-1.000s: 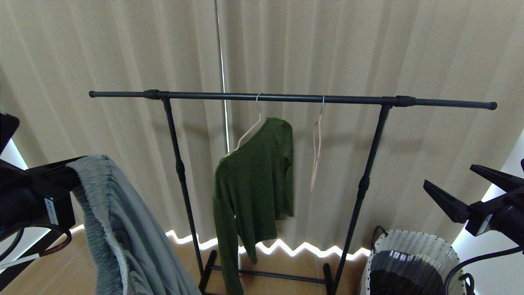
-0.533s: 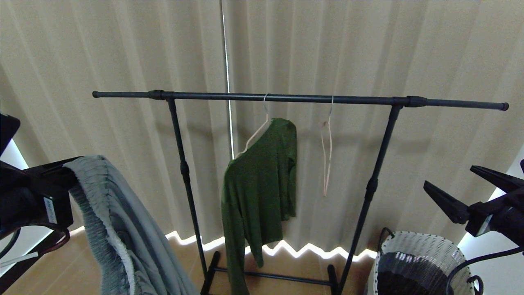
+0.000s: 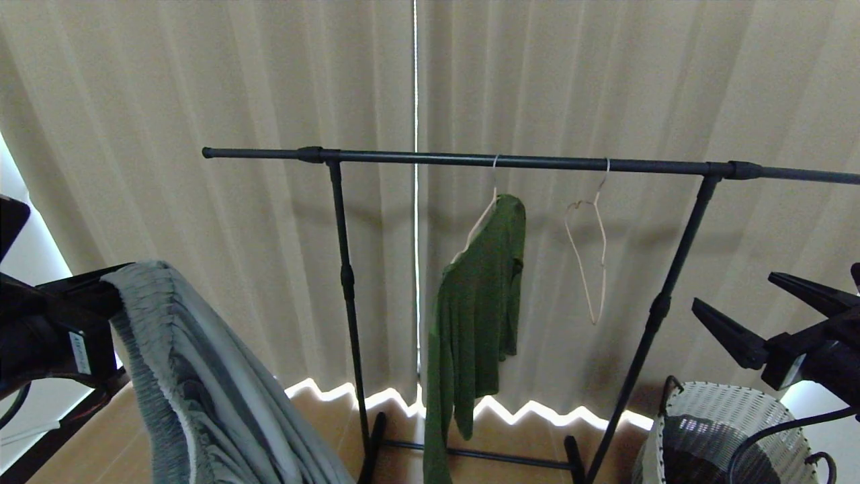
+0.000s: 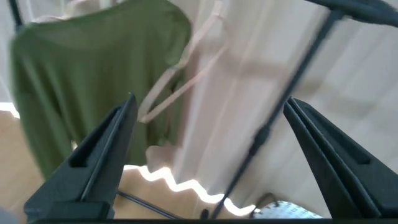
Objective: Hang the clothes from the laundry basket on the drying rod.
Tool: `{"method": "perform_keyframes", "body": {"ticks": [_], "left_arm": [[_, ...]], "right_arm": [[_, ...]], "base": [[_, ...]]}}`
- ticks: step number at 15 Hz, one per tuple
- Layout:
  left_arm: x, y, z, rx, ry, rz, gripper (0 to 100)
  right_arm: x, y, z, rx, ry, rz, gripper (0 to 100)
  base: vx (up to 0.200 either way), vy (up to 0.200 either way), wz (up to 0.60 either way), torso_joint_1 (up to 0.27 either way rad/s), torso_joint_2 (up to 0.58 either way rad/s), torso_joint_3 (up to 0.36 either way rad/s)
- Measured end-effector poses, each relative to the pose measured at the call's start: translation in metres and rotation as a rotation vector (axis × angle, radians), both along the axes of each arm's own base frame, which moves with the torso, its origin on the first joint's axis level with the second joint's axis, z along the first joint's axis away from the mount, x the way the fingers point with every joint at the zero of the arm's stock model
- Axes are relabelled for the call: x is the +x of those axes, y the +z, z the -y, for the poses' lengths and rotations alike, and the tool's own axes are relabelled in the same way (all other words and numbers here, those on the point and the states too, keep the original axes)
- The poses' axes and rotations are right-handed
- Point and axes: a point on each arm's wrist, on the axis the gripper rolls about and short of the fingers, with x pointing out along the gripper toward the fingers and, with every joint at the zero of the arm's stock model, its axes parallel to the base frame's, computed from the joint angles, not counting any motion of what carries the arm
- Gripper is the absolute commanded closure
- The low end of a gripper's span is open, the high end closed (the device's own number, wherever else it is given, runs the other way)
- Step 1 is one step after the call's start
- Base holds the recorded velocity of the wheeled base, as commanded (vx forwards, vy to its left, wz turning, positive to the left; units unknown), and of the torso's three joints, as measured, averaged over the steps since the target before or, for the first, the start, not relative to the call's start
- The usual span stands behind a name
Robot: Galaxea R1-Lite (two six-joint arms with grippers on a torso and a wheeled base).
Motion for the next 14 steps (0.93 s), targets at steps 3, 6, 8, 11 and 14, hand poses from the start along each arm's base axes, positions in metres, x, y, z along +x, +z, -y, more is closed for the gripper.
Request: {"method": "perform_keyframes", "body": {"ticks": [3,6,8,11,14], "left_arm": [[-0.002,-0.004,0.0,-0.012,-0.016,0.038,100],[-0.003,-0.013,0.001,-0.011,-0.051,0.018,100],[-0.003,-0.017,0.001,-0.012,-0.081,0.005,100],[-0.003,-0.018,0.002,-0.012,-0.093,0.0,100],[-0.001,-0.017,0.003,-0.014,-0.095,-0.001,100]], "right_arm": [[-0.006,-0.009,0.001,-0.003,-0.002,-0.044,0],[-0.007,-0.02,0.001,-0.012,-0.004,-0.161,0],[-0.003,-0.021,0.0,-0.017,-0.002,-0.26,0],[0.006,-0.008,-0.003,0.007,0.002,-0.323,0],[0.015,0.013,-0.014,0.029,-0.052,-0.329,0]], "base": [[0.0,0.0,0.0,0.0,0.0,0.0],[0.0,0.0,0.0,0.0,0.0,0.0],[0.0,0.0,0.0,0.0,0.0,0.0],[0.0,0.0,0.0,0.0,0.0,0.0],[0.2,0.0,0.0,0.001,0.0,0.001]]}}
